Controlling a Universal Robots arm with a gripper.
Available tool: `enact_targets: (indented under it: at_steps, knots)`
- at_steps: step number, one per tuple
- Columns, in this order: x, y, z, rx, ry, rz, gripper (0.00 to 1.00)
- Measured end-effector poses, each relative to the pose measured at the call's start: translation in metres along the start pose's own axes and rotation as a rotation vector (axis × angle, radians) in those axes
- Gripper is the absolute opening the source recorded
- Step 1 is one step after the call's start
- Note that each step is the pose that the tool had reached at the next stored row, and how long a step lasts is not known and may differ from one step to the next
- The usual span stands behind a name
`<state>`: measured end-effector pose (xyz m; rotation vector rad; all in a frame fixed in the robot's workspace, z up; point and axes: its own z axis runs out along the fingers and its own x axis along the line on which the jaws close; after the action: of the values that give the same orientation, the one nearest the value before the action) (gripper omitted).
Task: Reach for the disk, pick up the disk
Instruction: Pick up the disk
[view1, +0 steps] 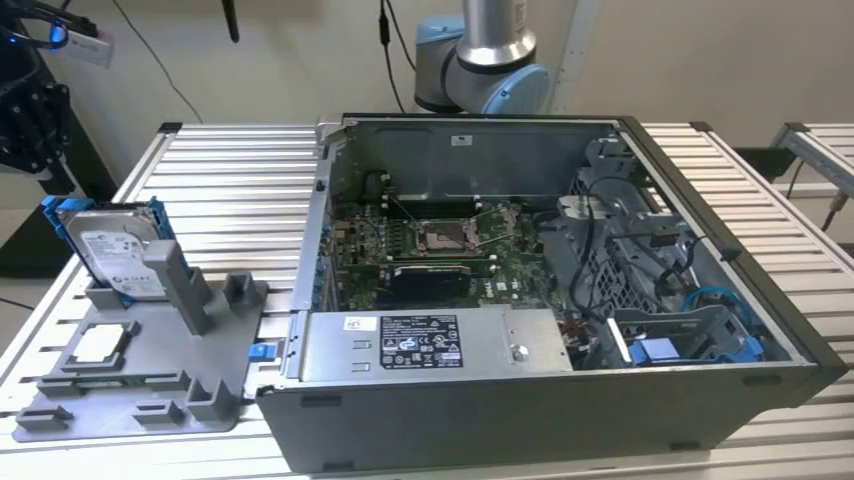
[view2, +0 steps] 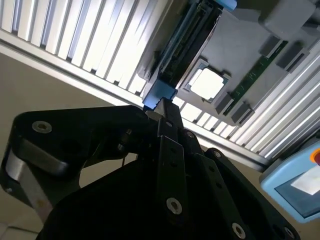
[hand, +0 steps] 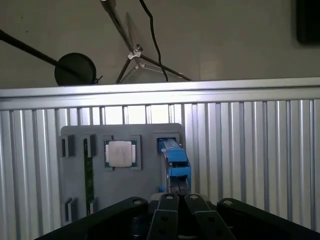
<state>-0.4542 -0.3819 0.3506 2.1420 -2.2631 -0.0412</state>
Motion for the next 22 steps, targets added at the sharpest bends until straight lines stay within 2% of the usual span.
enact_targets:
  at_steps: [18,19,22]
  knots:
    - [0.0,0.0,0.0001,-0.0001,0.0001,-0.001,0.0]
    - [0.0,-0.0001,0.0008,0.0003,-0.0001,-0.001,1.0]
    - [-0.0003,-0.0002,0.0056,0.0001,0.0001,-0.002,1.0]
